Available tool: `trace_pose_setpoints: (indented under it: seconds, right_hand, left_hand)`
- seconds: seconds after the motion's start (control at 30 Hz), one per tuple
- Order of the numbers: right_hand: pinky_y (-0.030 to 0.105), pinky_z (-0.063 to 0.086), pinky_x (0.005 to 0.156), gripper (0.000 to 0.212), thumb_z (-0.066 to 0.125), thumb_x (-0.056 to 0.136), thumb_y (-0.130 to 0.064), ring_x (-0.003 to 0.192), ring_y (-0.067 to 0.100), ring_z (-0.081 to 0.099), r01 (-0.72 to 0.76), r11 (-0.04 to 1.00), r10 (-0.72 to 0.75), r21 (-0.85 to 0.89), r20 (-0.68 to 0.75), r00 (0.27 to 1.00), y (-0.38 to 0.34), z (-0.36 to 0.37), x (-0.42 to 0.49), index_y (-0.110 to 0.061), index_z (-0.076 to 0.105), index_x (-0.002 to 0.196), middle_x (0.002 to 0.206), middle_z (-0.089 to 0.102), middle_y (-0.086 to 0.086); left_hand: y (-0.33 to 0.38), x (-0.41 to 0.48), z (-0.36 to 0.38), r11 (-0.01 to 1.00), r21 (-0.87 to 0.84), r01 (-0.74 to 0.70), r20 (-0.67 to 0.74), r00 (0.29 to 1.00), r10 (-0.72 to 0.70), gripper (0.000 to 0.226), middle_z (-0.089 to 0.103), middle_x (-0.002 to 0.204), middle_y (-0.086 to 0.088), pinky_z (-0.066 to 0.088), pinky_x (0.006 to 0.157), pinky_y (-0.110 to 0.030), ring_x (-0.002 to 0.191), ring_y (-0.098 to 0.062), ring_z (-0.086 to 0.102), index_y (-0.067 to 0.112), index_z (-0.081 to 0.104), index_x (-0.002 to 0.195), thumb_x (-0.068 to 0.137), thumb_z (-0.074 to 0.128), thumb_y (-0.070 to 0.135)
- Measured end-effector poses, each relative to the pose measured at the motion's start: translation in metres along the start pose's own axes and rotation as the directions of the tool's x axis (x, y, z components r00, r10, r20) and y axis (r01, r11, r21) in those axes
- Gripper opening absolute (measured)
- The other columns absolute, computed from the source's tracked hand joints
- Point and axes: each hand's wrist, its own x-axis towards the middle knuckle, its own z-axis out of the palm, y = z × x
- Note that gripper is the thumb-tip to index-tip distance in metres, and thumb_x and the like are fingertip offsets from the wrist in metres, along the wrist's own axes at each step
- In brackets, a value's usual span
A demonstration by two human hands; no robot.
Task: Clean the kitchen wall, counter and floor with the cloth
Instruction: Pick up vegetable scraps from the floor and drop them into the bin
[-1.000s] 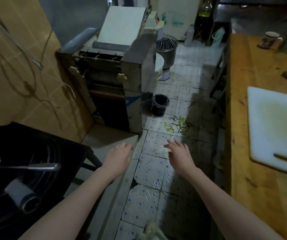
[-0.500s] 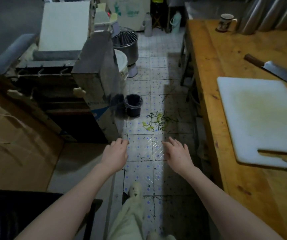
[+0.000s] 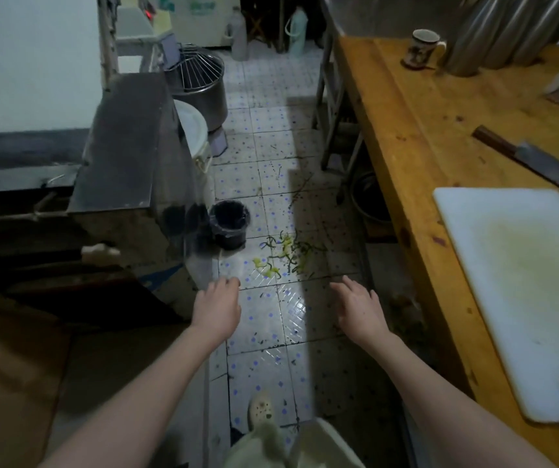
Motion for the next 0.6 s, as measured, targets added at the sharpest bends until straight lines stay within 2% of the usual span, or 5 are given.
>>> trace_pose_setpoints:
  seconds: [0.33,0.6]
  right_hand:
    - [0.050,0.020,0.116,0.050,0.050,0.091,-0.011,0.142,0.023,0.028,-0.070,0.997,0.071,0.046,-0.029,0.997,-0.002,-0.022,0.113,-0.025,0.042,0.139,0.154,0.031,0.004]
    - [0.047,0.022,0.116,0.050,0.049,0.091,-0.008,0.141,0.021,0.030,0.019,0.997,-0.022,0.073,0.039,0.999,-0.004,-0.043,0.227,-0.021,0.043,0.139,0.153,0.033,0.005]
  left_hand:
    - [-0.011,0.103,-0.015,1.000,-0.026,-0.012,0.044,0.999,0.013,0.038,0.048,0.131,-0.004,0.041,0.091,-0.037,0.116,-0.025,0.050,0.018,0.044,0.128,0.090,0.046,0.015]
    - [-0.006,0.191,-0.028,0.996,-0.033,0.083,0.105,0.991,-0.079,0.040,0.043,0.137,-0.008,0.041,0.093,-0.039,0.118,-0.028,0.048,0.016,0.040,0.134,0.094,0.041,0.014]
